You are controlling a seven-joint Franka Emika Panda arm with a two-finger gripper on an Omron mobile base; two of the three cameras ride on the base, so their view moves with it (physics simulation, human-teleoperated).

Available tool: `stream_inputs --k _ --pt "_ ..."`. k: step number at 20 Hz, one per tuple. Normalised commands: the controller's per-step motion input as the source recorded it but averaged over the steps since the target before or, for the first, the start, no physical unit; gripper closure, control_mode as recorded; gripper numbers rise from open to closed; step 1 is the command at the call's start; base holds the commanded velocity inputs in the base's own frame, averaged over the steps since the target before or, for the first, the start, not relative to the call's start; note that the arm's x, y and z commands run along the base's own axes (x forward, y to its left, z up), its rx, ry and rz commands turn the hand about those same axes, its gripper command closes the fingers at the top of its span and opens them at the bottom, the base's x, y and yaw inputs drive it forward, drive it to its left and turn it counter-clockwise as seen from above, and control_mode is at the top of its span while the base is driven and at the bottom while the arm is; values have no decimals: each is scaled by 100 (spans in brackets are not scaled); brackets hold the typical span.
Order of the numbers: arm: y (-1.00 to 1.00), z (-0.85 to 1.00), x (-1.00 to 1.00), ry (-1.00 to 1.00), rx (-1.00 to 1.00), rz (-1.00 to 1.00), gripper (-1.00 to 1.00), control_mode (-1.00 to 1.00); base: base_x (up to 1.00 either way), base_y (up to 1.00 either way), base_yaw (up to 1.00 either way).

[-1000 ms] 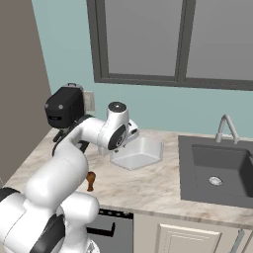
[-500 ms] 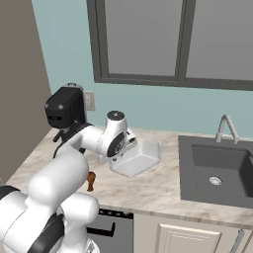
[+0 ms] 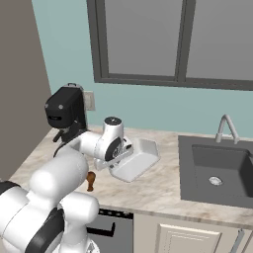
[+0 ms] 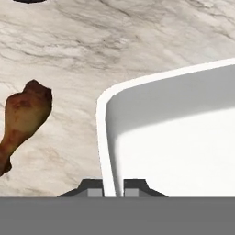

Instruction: Retrieve the tupperware from the cabinet, then place the raw meat into the tupperware to avoid contamination.

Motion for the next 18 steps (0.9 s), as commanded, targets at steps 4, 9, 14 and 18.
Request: stream_inputs --k 4,9,14,18 --pt "2 -24 -12 7 0 0 100 -100 0 0 0" --pt "0 -21 -9 7 0 0 100 -100 0 0 0" --pt "0 -21 -9 7 0 0 100 -100 0 0 0" --pt "0 -24 -8 8 0 0 100 -100 0 0 0"
